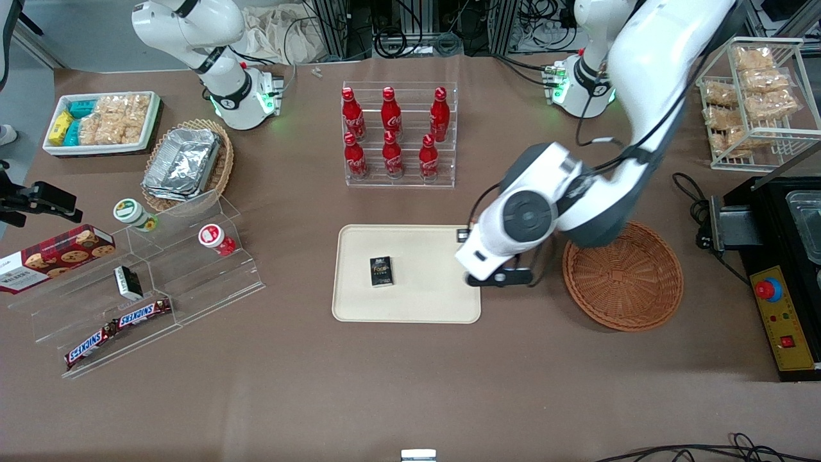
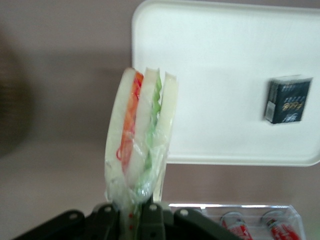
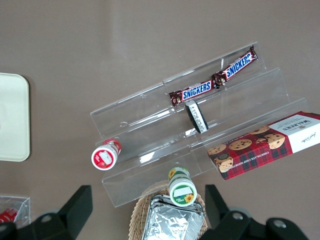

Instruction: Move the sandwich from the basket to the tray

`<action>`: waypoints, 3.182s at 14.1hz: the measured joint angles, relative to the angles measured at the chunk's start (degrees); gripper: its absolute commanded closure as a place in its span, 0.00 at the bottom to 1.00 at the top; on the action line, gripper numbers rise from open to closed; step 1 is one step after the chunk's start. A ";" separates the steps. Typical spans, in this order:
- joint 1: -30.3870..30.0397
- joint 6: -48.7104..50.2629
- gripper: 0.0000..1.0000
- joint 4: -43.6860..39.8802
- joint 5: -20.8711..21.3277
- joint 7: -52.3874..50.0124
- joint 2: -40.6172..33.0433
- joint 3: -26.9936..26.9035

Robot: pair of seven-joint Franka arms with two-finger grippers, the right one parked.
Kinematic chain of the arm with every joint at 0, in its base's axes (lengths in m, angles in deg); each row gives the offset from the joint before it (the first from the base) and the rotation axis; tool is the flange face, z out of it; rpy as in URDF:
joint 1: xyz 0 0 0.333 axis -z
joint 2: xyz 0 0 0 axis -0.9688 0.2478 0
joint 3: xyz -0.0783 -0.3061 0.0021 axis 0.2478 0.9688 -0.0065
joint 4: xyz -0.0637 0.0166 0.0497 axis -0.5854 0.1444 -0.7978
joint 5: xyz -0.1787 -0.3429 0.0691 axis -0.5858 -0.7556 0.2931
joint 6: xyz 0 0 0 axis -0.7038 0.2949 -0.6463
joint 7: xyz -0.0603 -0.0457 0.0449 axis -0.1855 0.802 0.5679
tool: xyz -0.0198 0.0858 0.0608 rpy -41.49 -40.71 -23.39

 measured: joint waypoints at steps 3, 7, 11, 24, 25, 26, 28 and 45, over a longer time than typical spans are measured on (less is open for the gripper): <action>2.99 -1.93 1.00 0.08 5.79 -0.36 5.91 -0.13; 2.93 -8.87 0.95 0.09 6.57 -0.51 9.06 -1.75; 2.84 -10.39 0.25 0.09 6.57 -1.02 9.34 -2.17; -5.33 9.25 0.00 -6.63 2.13 -0.95 -0.24 -1.39; -7.21 9.78 0.00 -6.01 1.14 0.15 -3.12 -1.34; -9.37 10.12 0.00 -5.08 -0.34 2.86 -6.14 -1.31; -14.26 11.46 0.00 -2.44 -2.40 10.74 -12.25 -1.32; -14.25 9.32 0.00 16.51 -6.50 46.86 -33.81 -20.65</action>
